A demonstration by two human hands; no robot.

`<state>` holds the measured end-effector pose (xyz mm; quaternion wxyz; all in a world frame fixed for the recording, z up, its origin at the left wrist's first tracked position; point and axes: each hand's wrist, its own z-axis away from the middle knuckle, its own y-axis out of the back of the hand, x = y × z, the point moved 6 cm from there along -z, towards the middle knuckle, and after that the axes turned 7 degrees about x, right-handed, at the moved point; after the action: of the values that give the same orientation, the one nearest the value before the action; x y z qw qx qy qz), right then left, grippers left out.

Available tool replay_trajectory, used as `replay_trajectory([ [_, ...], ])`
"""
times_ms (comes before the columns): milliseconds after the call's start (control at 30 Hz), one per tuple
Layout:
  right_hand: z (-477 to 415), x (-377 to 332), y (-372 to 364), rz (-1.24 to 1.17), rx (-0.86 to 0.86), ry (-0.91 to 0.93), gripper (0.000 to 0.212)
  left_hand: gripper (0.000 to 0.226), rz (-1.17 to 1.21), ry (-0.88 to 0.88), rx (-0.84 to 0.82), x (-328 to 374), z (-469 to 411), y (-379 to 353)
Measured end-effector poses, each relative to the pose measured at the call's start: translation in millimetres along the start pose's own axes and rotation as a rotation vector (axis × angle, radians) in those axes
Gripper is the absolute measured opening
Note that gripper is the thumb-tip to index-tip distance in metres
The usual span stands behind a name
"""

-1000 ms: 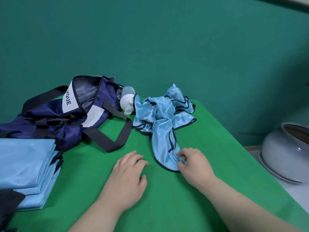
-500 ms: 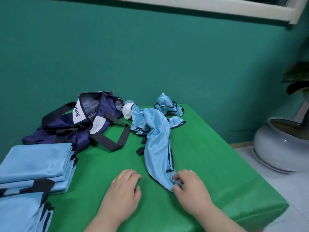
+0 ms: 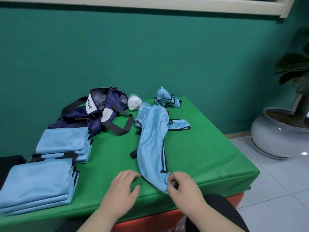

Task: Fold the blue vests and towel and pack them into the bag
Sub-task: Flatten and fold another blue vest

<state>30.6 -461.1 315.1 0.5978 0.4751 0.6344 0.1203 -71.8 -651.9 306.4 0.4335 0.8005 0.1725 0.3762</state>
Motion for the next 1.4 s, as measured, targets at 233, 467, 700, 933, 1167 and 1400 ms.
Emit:
replay_trajectory([
  [233,31,-19,4,-0.151,0.010,-0.068,0.015,0.063,-0.003,-0.198,-0.059,53,46,-4],
  [467,42,-37,22,-0.464,0.156,-0.259,0.018,0.043,0.038,-0.216,0.186,84,31,18],
  [700,40,-70,46,-0.637,0.219,-0.242,0.020,0.017,0.080,-0.251,0.326,103,26,56],
  [933,38,-116,61,-0.694,0.216,-0.151,0.017,0.020,0.124,-0.180,0.385,109,29,102],
  [1167,37,-128,72,-0.624,0.223,-0.063,0.018,0.016,0.209,-0.031,0.416,107,27,162],
  [1400,30,-104,64,-0.322,0.138,-0.074,0.029,0.028,0.371,0.077,0.419,107,26,208],
])
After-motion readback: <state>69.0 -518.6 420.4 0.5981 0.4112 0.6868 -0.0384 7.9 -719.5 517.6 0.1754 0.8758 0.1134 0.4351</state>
